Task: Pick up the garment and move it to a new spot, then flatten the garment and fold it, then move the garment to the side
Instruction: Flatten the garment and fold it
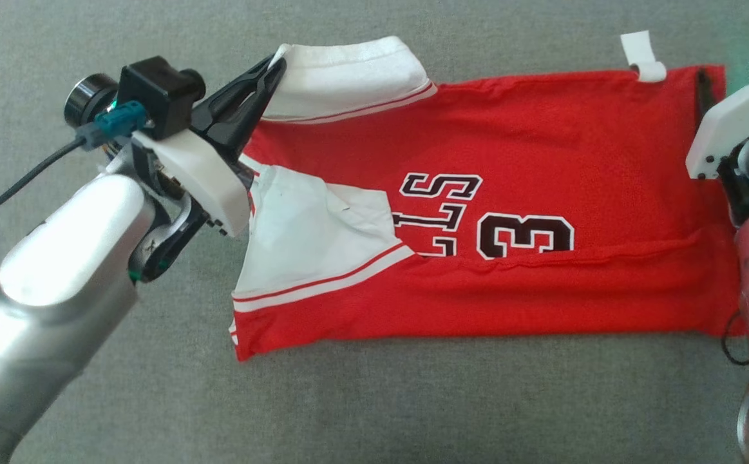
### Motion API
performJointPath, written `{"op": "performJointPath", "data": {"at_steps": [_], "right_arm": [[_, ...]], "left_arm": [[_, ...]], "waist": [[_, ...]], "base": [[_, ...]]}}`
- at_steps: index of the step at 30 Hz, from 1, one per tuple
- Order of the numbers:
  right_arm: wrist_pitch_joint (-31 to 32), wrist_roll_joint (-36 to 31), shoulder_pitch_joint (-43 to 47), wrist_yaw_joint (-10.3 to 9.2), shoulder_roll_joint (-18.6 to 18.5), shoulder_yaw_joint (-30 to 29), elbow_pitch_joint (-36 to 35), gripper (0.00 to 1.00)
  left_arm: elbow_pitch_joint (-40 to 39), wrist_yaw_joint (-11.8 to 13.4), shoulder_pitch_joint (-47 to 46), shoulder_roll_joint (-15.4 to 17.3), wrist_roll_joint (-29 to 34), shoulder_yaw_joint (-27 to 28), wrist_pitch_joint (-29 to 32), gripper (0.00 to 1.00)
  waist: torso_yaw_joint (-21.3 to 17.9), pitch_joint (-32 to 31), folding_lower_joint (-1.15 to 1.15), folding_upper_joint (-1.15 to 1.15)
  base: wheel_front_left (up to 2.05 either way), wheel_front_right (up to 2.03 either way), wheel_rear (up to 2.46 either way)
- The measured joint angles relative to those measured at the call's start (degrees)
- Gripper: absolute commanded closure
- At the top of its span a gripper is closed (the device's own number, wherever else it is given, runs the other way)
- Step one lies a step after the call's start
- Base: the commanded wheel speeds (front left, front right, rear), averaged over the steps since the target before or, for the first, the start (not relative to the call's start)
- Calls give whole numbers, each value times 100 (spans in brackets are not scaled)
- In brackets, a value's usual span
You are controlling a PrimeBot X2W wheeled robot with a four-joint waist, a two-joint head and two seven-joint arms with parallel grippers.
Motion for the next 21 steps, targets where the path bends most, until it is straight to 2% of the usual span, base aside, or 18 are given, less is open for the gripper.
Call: {"op": "performJointPath", "data": {"at_steps": [11,12,13,14,21], "right_arm": [[121,-257,-807,0,-181,48,1077,0],[137,-257,-843,0,-181,79,1139,9],[142,-256,-890,0,-182,132,1210,65],[140,-254,-927,0,-183,189,1272,100],[-383,-32,-1008,0,-159,431,1583,100]], "left_arm": [[-154,51,-127,29,34,4,91,100],[-147,51,-153,29,34,5,92,100],[-131,52,-181,29,34,5,101,100],[-103,54,-213,27,34,7,114,100],[242,80,-244,27,34,24,86,100]], "waist": [[63,313,0,0],[61,316,0,0],[57,316,0,0],[49,310,0,0],[-67,200,0,0]], "base": [[0,0,0],[0,0,0],[0,0,0],[0,0,0],[0,0,0]]}}
